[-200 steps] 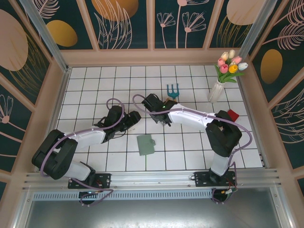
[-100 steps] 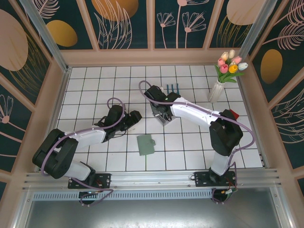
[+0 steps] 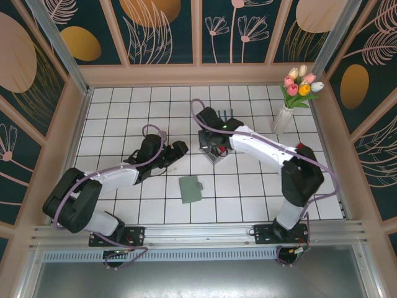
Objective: Put the credit cards into the card holder
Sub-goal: Pick up several credit cards from the storage box.
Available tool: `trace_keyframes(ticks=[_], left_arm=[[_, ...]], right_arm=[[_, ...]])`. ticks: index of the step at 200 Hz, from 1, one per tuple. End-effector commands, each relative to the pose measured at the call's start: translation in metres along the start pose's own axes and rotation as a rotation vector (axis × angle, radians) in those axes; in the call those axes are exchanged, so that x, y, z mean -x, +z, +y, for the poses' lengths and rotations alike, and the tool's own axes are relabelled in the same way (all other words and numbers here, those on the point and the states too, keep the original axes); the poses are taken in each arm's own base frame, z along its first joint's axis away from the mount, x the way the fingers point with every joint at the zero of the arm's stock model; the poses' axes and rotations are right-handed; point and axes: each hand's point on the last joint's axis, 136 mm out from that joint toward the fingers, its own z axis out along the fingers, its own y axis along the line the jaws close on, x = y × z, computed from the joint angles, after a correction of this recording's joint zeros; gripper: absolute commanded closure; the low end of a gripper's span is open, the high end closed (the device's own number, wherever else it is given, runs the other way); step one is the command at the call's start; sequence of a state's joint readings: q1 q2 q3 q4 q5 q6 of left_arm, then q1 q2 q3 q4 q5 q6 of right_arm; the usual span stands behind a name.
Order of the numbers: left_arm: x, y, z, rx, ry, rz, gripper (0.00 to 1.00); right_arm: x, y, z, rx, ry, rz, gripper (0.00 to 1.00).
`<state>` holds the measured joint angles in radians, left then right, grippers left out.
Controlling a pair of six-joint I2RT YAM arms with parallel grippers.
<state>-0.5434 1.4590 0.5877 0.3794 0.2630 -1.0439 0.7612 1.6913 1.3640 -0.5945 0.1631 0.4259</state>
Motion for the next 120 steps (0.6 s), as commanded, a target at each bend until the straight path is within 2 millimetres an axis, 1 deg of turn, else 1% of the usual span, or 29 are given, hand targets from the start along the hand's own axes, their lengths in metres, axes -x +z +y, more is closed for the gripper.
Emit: trace_keyframes(ticks=[1, 15, 28, 35, 37, 39, 61, 74, 94, 120], left_arm=[[0.012, -0.004, -0.054, -0.213, 0.04, 0.009, 0.22], [0.015, -0.008, -0.074, -0.305, 0.037, 0.023, 0.22], [0.02, -0.012, -0.086, -0.362, 0.024, 0.016, 0.2], [0.023, -0.015, -0.092, -0.395, 0.021, 0.014, 0.19], [0.023, -0.016, -0.094, -0.406, 0.022, 0.016, 0.19], [0.024, -0.017, -0.098, -0.421, 0.023, 0.016, 0.19], [0.023, -0.028, -0.13, -0.573, 0.043, 0.065, 0.19], [0.024, -0.034, -0.145, -0.646, 0.044, 0.081, 0.19], [0.024, -0.049, -0.167, -0.758, 0.06, 0.098, 0.2], [0.023, -0.053, -0.178, -0.805, 0.072, 0.124, 0.21]], right_arm=[[0.032, -0.051, 0.023, 0.339, 0.074, -0.094, 1.0], [0.038, -0.068, 0.021, 0.449, 0.11, -0.121, 1.0], [0.042, -0.083, 0.017, 0.555, 0.156, -0.136, 1.0], [0.04, -0.094, 0.025, 0.635, 0.159, -0.136, 1.0], [0.044, -0.095, 0.019, 0.647, 0.175, -0.144, 1.0], [0.045, -0.097, 0.017, 0.66, 0.183, -0.147, 1.0], [0.05, -0.118, 0.013, 0.78, 0.222, -0.168, 1.0], [0.051, -0.126, 0.012, 0.822, 0.224, -0.173, 1.0], [0.054, -0.132, 0.009, 0.858, 0.244, -0.177, 1.0], [0.055, -0.14, 0.013, 0.937, 0.253, -0.173, 1.0]])
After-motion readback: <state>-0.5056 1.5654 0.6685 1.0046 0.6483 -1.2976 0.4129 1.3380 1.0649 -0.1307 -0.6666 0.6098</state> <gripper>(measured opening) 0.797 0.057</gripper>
